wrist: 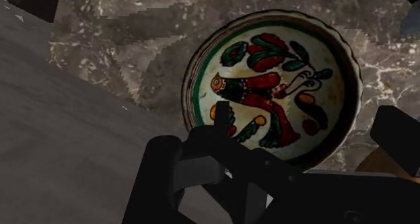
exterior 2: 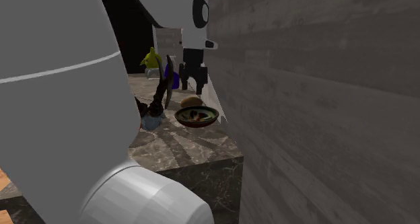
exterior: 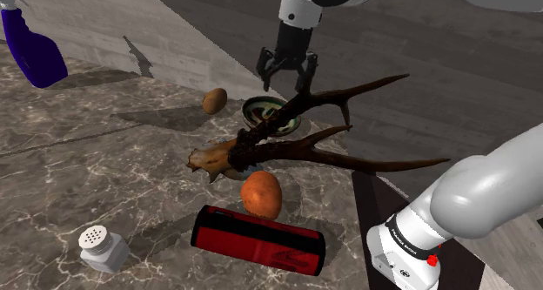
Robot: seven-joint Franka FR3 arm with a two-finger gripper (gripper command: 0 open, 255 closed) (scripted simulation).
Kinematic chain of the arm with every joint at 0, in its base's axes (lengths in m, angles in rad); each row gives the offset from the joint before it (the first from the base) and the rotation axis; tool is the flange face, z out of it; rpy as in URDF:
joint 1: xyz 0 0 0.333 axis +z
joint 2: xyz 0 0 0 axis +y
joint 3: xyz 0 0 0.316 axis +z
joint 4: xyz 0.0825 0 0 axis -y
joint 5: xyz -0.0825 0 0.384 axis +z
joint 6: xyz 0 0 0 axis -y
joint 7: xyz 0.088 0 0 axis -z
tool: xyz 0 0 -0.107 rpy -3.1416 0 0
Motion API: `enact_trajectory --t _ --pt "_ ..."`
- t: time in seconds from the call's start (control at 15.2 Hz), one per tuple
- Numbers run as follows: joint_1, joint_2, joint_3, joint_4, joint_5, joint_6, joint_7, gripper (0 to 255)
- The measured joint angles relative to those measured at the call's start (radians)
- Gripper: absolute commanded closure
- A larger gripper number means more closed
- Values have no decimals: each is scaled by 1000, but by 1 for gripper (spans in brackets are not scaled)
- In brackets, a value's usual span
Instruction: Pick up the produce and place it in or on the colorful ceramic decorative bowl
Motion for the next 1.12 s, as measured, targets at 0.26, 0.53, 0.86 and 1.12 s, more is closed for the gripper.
enact_trajectory --t 0.26,0.53,0.86,1.12 --pt "9 172 33 142 -22 9 163 0" --pt "38 360 44 327 -55 -8 321 0" --pt "93 572 37 581 -82 -66 517 0" --pt "118 710 49 747 -107 -85 754 0"
